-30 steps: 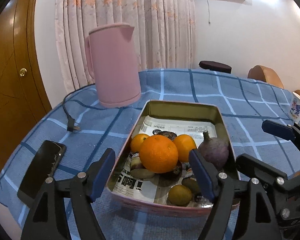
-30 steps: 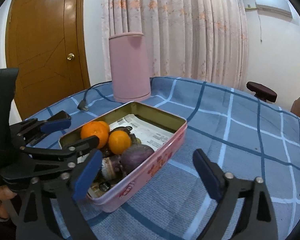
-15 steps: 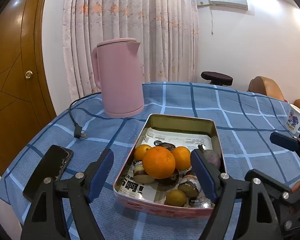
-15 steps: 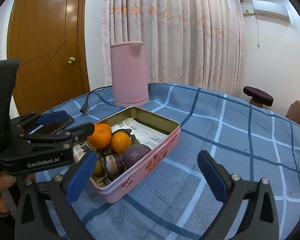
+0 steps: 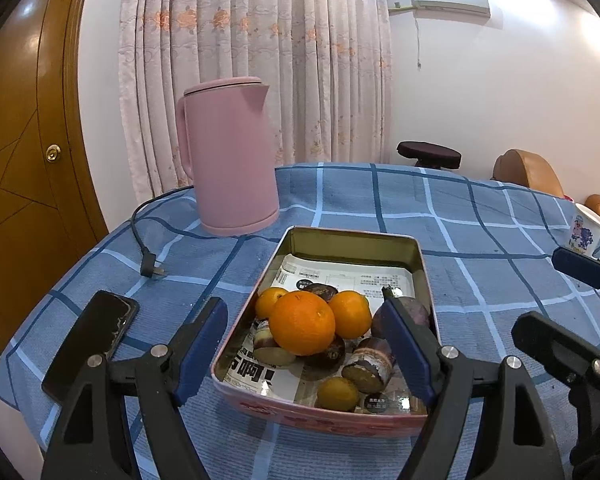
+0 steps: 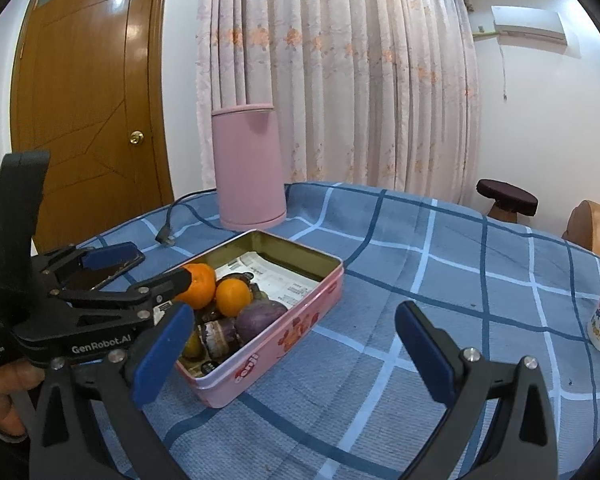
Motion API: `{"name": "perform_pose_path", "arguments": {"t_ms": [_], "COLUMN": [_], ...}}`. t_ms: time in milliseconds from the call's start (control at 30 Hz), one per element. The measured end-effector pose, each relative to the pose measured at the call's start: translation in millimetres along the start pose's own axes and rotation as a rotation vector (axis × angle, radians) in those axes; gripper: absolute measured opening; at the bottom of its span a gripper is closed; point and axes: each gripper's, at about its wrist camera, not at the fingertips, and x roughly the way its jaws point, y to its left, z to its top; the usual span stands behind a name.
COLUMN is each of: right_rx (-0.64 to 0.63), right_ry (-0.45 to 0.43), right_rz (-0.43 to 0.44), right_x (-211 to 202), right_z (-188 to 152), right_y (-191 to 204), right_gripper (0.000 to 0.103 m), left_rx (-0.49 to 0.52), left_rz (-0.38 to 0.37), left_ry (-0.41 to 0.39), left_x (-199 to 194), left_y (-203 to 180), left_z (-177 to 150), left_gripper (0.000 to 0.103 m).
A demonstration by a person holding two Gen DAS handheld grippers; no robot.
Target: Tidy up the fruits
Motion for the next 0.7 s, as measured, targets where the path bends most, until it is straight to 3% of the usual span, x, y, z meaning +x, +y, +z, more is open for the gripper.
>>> {"name": "perform_pose_path", "arguments": {"t_ms": [700], "right_rx": [-0.001], "right_ry": [-0.002], "right_rz": [-0.001], "right_x": [-1.5], "right_z": [-2.8], "right_y": [-1.1], "right_gripper": [0.103], "left_rx": [0.001], "left_rz": [-0.025], "left_ry": [0.014], "left_x": [0.3], "left_y": [-4.6], "left_z": [-3.1], "left_gripper": [0.08]}}
